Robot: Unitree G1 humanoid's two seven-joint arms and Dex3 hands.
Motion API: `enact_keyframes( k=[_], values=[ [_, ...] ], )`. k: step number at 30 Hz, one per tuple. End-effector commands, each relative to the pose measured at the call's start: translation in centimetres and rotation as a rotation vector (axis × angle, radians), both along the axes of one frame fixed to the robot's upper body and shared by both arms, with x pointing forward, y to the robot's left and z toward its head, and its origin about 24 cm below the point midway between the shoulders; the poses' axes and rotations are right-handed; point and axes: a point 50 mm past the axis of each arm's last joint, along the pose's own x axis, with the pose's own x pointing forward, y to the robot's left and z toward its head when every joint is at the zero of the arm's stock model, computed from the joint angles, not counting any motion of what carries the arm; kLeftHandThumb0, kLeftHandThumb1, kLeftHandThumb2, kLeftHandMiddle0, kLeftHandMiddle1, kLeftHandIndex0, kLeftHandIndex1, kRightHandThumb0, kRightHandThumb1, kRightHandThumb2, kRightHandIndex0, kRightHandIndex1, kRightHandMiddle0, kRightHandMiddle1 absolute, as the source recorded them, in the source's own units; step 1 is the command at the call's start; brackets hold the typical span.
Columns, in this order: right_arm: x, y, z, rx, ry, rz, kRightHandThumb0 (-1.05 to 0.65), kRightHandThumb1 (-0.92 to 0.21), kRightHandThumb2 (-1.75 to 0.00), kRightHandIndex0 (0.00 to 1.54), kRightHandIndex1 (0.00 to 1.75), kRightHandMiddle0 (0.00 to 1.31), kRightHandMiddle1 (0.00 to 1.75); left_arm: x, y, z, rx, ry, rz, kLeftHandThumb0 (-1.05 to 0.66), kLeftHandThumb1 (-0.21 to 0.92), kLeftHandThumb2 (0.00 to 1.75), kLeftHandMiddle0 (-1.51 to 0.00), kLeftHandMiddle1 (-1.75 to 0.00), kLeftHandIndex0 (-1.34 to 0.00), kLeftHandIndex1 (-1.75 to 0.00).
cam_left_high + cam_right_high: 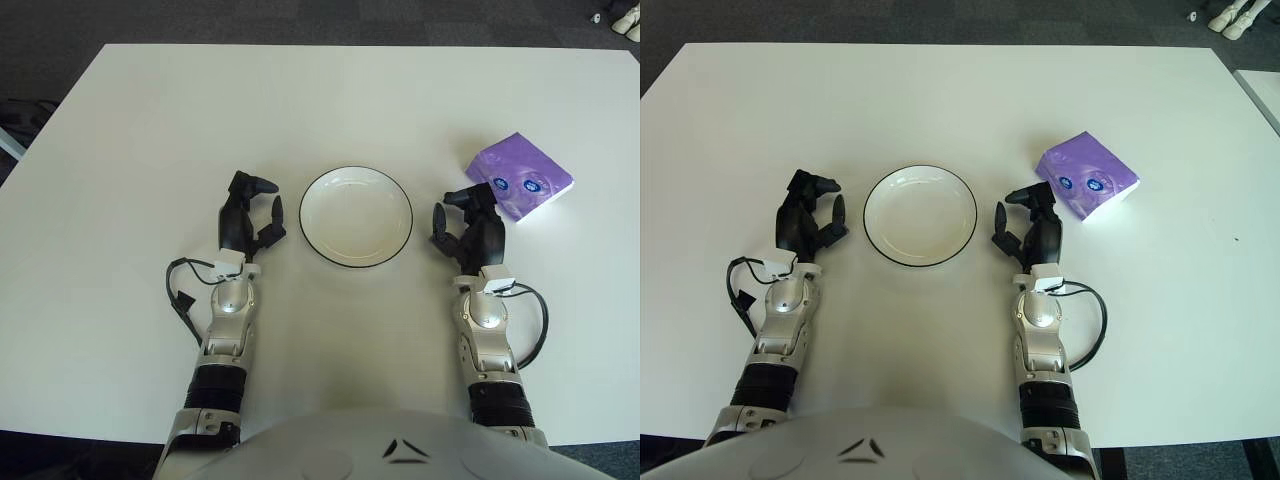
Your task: Put the tissue paper into the plate.
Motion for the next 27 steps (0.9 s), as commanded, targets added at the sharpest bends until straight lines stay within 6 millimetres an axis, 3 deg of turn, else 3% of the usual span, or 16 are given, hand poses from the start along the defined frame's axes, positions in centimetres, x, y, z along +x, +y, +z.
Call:
enact_keyframes(
  k=[1,13,27],
  values=[
    [-1.5,-0.2,-2.4,-0.016,0.119,-0.022,-0.40,-0.61,-0.95,0.59,1.32,0.38,1.75,-2.6,0.9,-4.8,0.011,0.220,0.018,-0.39,0.62,0.94,-0.70,-1.28,-0.38,-1.75],
    [-1.8,-0.3,-1.5,-0.086,0.045,-0.052,-0.39,-0.63,-0.92,0.56,1.35,0.37,1.75,-2.5,0.7,-4.5,-0.001,0.216,0.031,-0.40,0.57,1.00,-0.69,-1.35,-0.41,-1.75],
    [-1.8,-1.0,1.2,-0.378,-0.190,-0.143,-0.40,-0.60,-0.96,0.65,1.32,0.39,1.75,-2.5,1.0,-4.9,0.002,0.214,0.020,-0.40,0.59,0.99,-0.68,-1.33,-0.40,-1.75]
  ],
)
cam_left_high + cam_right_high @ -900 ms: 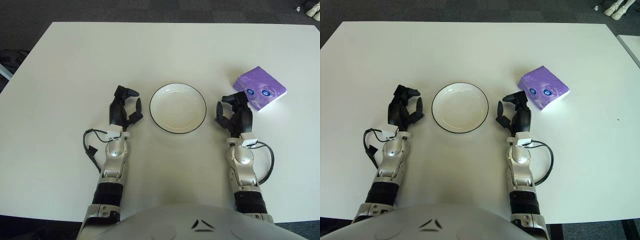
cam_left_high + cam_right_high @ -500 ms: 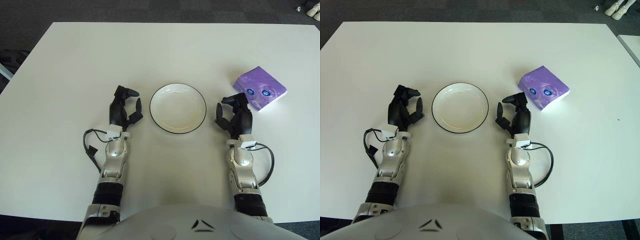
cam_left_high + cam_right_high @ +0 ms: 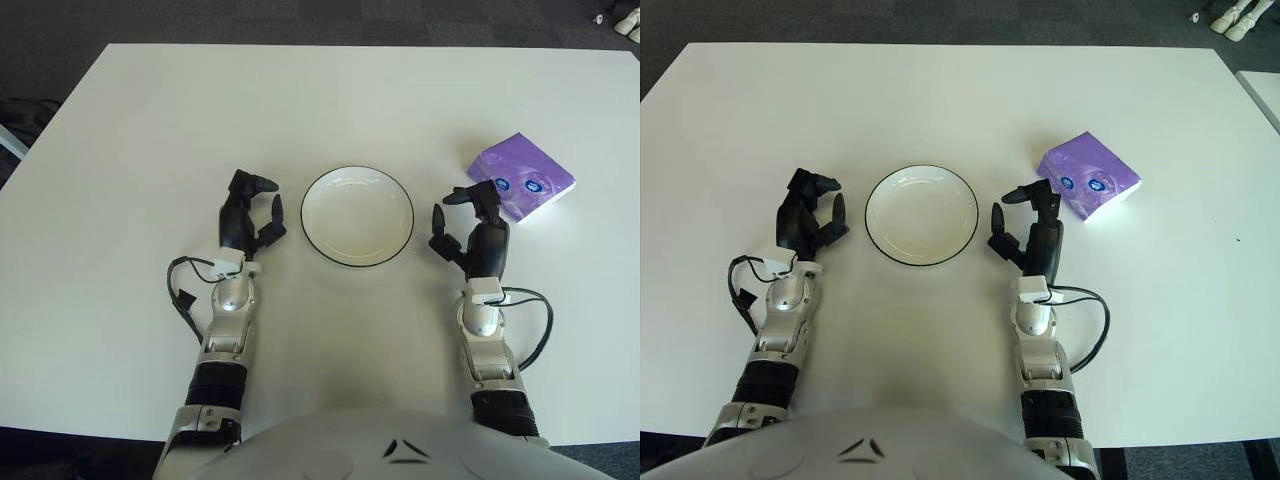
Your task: Put the tissue paper into the plate.
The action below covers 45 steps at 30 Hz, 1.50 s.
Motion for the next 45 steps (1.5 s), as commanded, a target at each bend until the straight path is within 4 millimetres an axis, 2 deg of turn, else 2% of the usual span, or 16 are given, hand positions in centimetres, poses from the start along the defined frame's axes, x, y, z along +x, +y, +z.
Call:
enact_keyframes(
  k=[1,7,11,16,20,26,27,29,31,35,38,41,45],
  values=[
    [-0.6,-1.1,-0.8,-0.110,-0.004,-0.047,-0.40,-0.61,-0.96,0.65,1.32,0.39,1.75,-2.8,0.8,-4.8,0.025,0.226,0.028,-0.40,0.59,0.99,-0.68,-1.33,-0.40,-1.75],
    [-0.3,-1.8,-0.3,-0.183,-0.069,-0.032,-0.39,-0.67,-0.88,0.64,1.38,0.35,1.75,-2.8,0.7,-4.8,0.033,0.232,0.033,-0.40,0.59,0.98,-0.66,-1.32,-0.40,-1.75],
    [-0.3,-2.4,-0.1,-0.220,-0.091,-0.013,-0.36,-0.85,-0.63,0.47,1.26,0.24,1.75,-2.6,0.8,-4.9,0.033,0.227,0.027,-0.40,0.59,0.98,-0.67,-1.33,-0.40,-1.75],
    [-0.3,-3.2,0.1,-0.246,-0.071,-0.013,-0.35,-0.91,-0.55,0.24,1.10,0.19,1.75,-2.5,0.7,-4.9,0.017,0.234,0.039,-0.40,0.58,1.00,-0.67,-1.36,-0.41,-1.75],
    [-0.1,-4.4,0.6,-0.288,-0.067,-0.072,-0.62,-0.85,-0.74,0.05,0.96,0.04,1.31,-2.5,0.7,-4.9,0.017,0.253,0.056,-0.41,0.55,1.04,-0.66,-1.35,-0.43,-1.75],
    [0.7,-5.5,1.1,-0.358,-0.072,-0.164,-0.84,-0.91,-0.59,0.00,0.67,0.00,0.85,-2.5,0.6,-5.0,0.016,0.262,0.068,-0.41,0.54,1.05,-0.66,-1.35,-0.44,-1.75],
    [0.8,-5.7,1.2,-0.376,-0.069,-0.183,-0.86,-0.91,-0.59,0.00,0.65,0.00,0.81,-2.4,0.6,-4.9,0.015,0.260,0.068,-0.41,0.54,1.05,-0.66,-1.35,-0.44,-1.75],
    [1.0,-6.0,1.3,-0.407,-0.062,-0.215,-0.93,-0.92,-0.58,0.00,0.49,0.00,0.59,-2.4,0.5,-4.9,0.013,0.257,0.067,-0.41,0.54,1.05,-0.65,-1.35,-0.43,-1.75],
    [1.1,-6.2,1.4,-0.429,-0.055,-0.235,-0.96,-0.92,-0.59,0.00,0.42,0.00,0.49,-2.5,0.5,-4.9,0.012,0.254,0.066,-0.41,0.54,1.05,-0.65,-1.35,-0.43,-1.75],
    [1.0,-7.9,2.2,-0.500,-0.010,-0.286,-1.03,-0.92,-0.61,0.00,0.16,0.00,0.17,-2.4,0.5,-4.9,0.013,0.259,0.068,-0.41,0.54,1.05,-0.65,-1.35,-0.43,-1.75],
    [0.9,-8.2,2.3,-0.508,0.002,-0.291,-1.04,-0.92,-0.61,0.00,0.06,0.00,0.06,-2.4,0.5,-4.9,0.010,0.256,0.068,-0.41,0.54,1.05,-0.65,-1.35,-0.43,-1.75],
    [0.8,-8.4,2.6,-0.531,0.017,-0.309,-1.05,-0.92,-0.60,0.00,0.03,0.00,0.02,-2.5,0.5,-4.9,0.008,0.251,0.068,-0.41,0.54,1.05,-0.64,-1.35,-0.43,-1.75],
    [0.7,-8.8,4.2,-0.620,0.063,-0.372,-1.05,-0.92,-0.50,0.00,0.01,0.00,0.00,-2.6,0.5,-4.9,0.008,0.249,0.067,-0.41,0.54,1.05,-0.64,-1.33,-0.44,-1.75]
  ],
)
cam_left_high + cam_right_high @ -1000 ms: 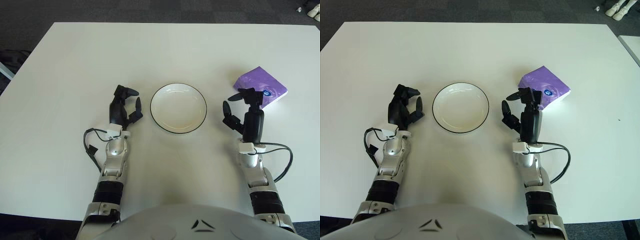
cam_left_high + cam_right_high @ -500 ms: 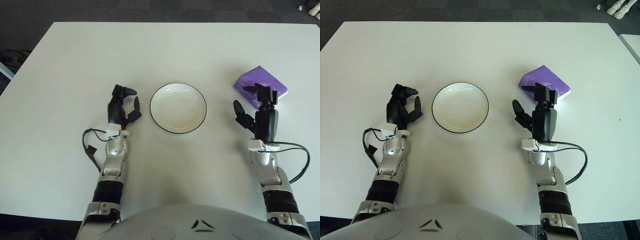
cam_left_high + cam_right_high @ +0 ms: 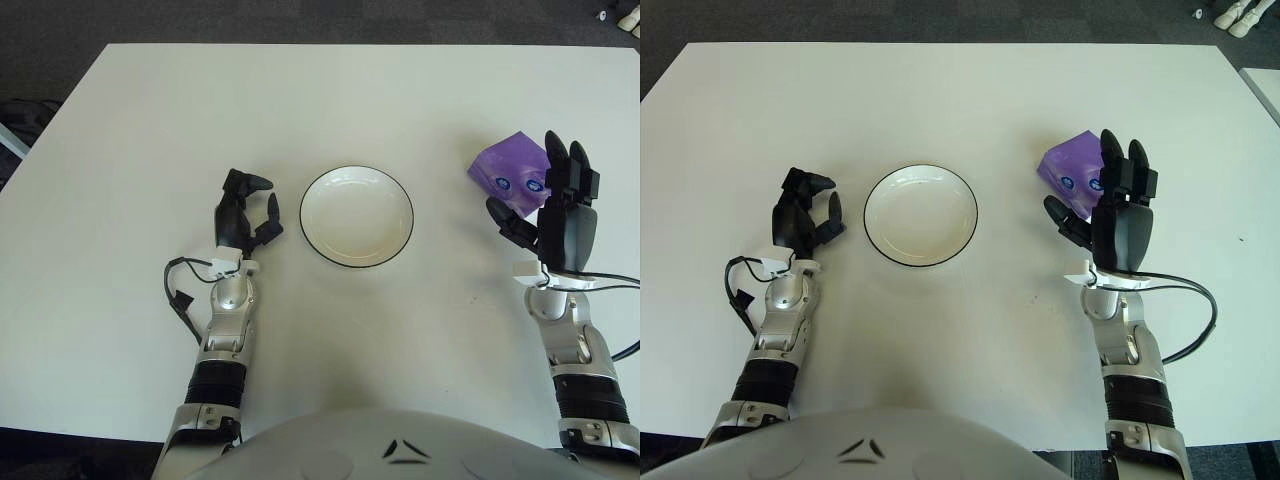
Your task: Put the tissue paper into the plate.
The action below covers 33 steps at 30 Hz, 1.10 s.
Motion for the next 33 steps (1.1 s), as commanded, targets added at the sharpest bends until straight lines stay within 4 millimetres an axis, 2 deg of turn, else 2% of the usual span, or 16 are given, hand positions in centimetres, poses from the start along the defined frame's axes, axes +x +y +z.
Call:
enact_keyframes(
  k=[1,8,22,33],
  values=[
    [0.0,-0.2,1.8,-0.065,0.026,-0.047,-1.05,-0.92,-0.47,0.00,0.00,0.00,0.00,-2.7,0.5,-4.8,0.011,0.231,0.025,-0.41,0.54,1.05,-0.64,-1.33,-0.44,-1.75],
    [1.4,0.4,3.8,-0.090,0.097,-0.055,-1.05,-0.92,-0.32,0.00,0.00,0.00,0.00,-2.7,0.5,-4.8,0.013,0.234,0.026,-0.41,0.53,1.06,-0.65,-1.33,-0.44,-1.75],
    [2.0,0.4,4.4,-0.117,0.119,-0.028,-1.05,-0.90,-0.21,0.00,0.00,0.00,0.00,-2.8,0.5,-4.9,0.014,0.235,0.030,-0.41,0.54,1.05,-0.66,-1.34,-0.44,-1.75],
    [2.9,0.6,5.1,-0.025,0.202,0.114,-1.04,-0.86,-0.16,0.00,0.00,0.00,0.00,-2.8,0.6,-4.9,0.023,0.234,0.027,-0.41,0.53,1.06,-0.66,-1.34,-0.44,-1.75]
  ],
)
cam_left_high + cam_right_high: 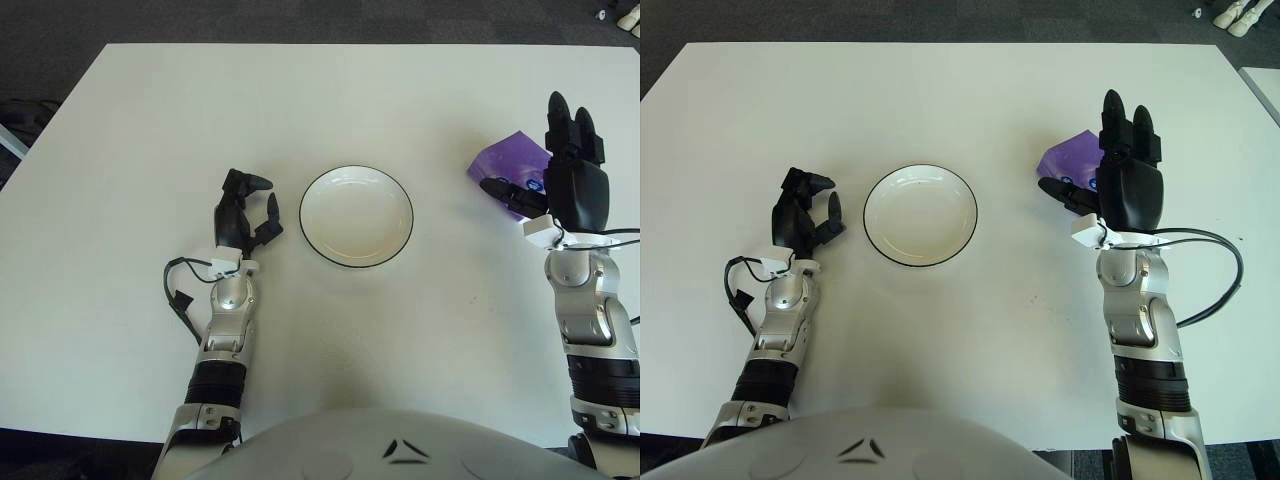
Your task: Put the tissue paper into the plate.
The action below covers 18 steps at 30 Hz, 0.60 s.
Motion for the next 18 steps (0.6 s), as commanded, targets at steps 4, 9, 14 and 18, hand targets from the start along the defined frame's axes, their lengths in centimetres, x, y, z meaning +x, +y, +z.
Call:
enact_keyframes(
  k=[4,9,14,18],
  values=[
    [0.9,-0.3,0.7,-0.006,0.033,0.057,-1.03,-0.85,-0.16,0.00,0.00,0.00,0.00,-2.8,0.7,-4.9,0.024,0.238,0.028,-0.41,0.53,1.06,-0.66,-1.35,-0.44,-1.75],
    [1.7,-0.7,0.5,-0.032,0.048,0.071,-1.04,-0.86,-0.16,0.00,0.00,0.00,0.00,-2.8,0.7,-4.9,0.021,0.236,0.031,-0.41,0.54,1.05,-0.66,-1.36,-0.44,-1.75],
    [2.2,-0.8,0.4,-0.052,0.070,0.089,-1.05,-0.87,-0.16,0.00,0.00,0.00,0.00,-2.9,0.6,-4.8,0.014,0.238,0.030,-0.41,0.54,1.05,-0.64,-1.35,-0.44,-1.75],
    [2.5,-0.9,0.4,-0.041,0.095,0.110,-1.05,-0.87,-0.16,0.00,0.00,0.00,0.00,-2.9,0.6,-4.7,0.013,0.234,0.027,-0.41,0.53,1.06,-0.64,-1.34,-0.44,-1.75]
  ],
)
